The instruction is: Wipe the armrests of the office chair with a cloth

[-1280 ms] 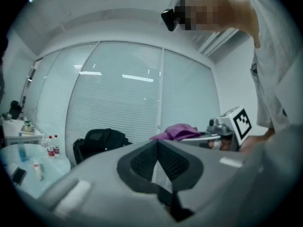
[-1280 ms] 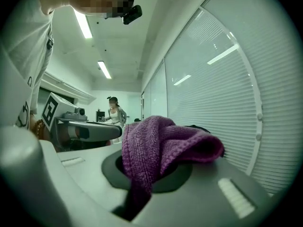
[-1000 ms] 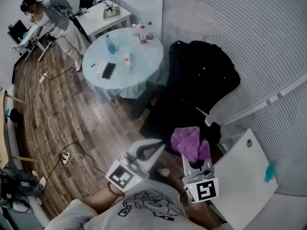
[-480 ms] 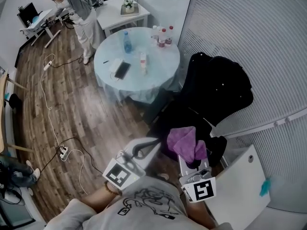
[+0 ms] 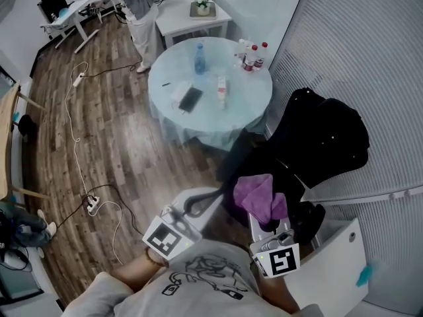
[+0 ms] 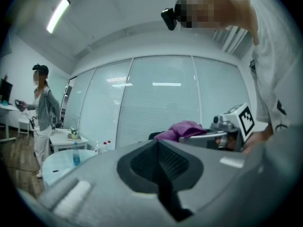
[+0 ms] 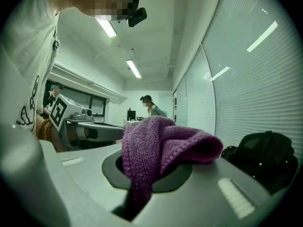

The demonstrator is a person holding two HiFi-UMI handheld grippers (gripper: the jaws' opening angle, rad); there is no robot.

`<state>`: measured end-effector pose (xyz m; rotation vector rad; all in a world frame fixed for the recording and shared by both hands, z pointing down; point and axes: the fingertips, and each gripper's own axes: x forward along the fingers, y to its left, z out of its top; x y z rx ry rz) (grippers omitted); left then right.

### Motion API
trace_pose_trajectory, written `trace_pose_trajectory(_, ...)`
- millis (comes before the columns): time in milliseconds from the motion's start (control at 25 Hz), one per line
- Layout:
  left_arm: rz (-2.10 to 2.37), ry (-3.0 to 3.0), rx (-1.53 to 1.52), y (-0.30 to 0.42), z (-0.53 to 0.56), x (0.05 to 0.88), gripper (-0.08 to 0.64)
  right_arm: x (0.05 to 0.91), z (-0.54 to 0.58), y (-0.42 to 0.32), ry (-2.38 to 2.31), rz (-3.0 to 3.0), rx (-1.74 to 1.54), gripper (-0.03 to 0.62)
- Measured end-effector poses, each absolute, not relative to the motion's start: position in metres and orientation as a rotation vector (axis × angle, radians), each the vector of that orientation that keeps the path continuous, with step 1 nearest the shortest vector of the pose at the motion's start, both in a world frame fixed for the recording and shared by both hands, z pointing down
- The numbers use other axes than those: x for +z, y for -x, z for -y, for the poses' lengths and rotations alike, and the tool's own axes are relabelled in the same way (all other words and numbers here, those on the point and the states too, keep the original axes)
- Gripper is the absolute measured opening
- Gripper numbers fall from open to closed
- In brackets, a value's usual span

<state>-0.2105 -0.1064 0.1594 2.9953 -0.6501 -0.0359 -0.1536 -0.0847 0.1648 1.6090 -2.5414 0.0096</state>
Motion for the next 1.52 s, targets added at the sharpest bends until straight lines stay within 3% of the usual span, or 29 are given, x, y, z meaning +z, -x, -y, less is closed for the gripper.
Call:
trace_pose_trajectory(640,0.947,-2.873,-0.063,0.285,0.152,0.173,0.002,0.177,0.139,0.233,-1.295,2.695,0.026,0.029)
trace_pose_trajectory(1520,0.967,-2.784,-0.003,0.252,0.186,0.221,0.002,0.225,0.176,0.200,-1.233,2.671,0.120,0.029)
